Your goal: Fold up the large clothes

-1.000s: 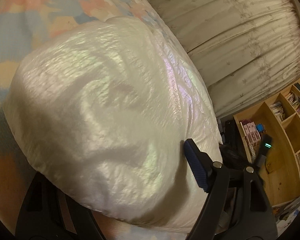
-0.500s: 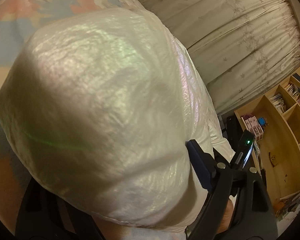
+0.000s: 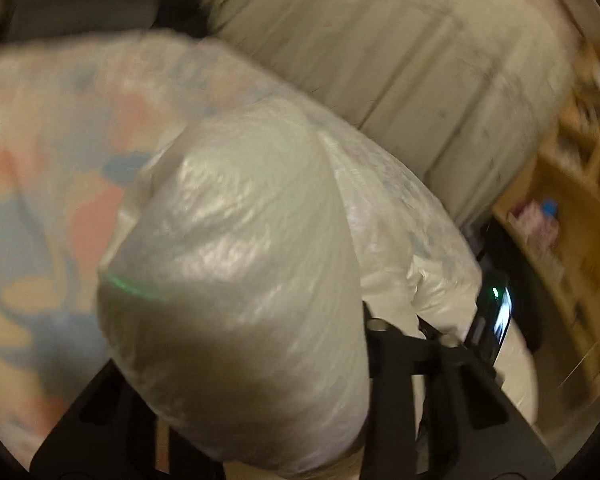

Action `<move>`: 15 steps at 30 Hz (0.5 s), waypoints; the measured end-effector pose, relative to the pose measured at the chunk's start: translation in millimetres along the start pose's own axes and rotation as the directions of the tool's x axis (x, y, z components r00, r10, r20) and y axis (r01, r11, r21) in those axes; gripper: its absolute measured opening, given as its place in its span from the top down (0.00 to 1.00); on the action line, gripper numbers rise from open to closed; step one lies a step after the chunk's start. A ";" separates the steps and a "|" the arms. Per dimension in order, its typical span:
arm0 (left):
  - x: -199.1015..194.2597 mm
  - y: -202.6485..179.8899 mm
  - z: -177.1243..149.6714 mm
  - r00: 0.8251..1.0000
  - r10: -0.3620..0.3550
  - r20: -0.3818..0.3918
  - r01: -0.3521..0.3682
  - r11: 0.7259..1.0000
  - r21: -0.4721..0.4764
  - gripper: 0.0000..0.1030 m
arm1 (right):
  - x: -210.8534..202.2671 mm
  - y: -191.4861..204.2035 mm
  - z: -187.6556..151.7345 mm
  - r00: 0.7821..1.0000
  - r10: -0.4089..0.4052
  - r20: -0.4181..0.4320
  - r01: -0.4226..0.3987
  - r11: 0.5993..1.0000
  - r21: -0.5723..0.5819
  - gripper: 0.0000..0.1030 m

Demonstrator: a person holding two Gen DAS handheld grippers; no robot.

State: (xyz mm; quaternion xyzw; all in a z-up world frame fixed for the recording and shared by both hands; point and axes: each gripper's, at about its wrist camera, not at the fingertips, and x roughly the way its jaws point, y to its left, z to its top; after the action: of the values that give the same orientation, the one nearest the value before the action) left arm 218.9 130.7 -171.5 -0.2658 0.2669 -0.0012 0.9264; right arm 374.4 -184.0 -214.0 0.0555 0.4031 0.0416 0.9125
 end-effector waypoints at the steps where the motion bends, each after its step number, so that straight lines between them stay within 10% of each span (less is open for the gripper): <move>1: -4.4 -11.6 0.6 1.000 0.006 0.022 -0.007 0.999 0.054 0.77 | 0.6 -0.1 0.6 1.000 0.000 -0.004 0.000 1.000 0.001 0.72; 15: -33.0 -85.6 -15.2 0.989 -0.032 0.145 -0.025 0.926 0.376 0.80 | 21.5 -19.6 78.8 0.987 0.078 -0.141 -0.060 0.990 0.129 0.73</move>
State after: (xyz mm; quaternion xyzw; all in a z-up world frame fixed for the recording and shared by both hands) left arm 195.0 54.5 -123.8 -0.0825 0.1914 -0.0342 0.9774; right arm 447.7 -206.2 -179.7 0.1232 0.4683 0.0518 0.8734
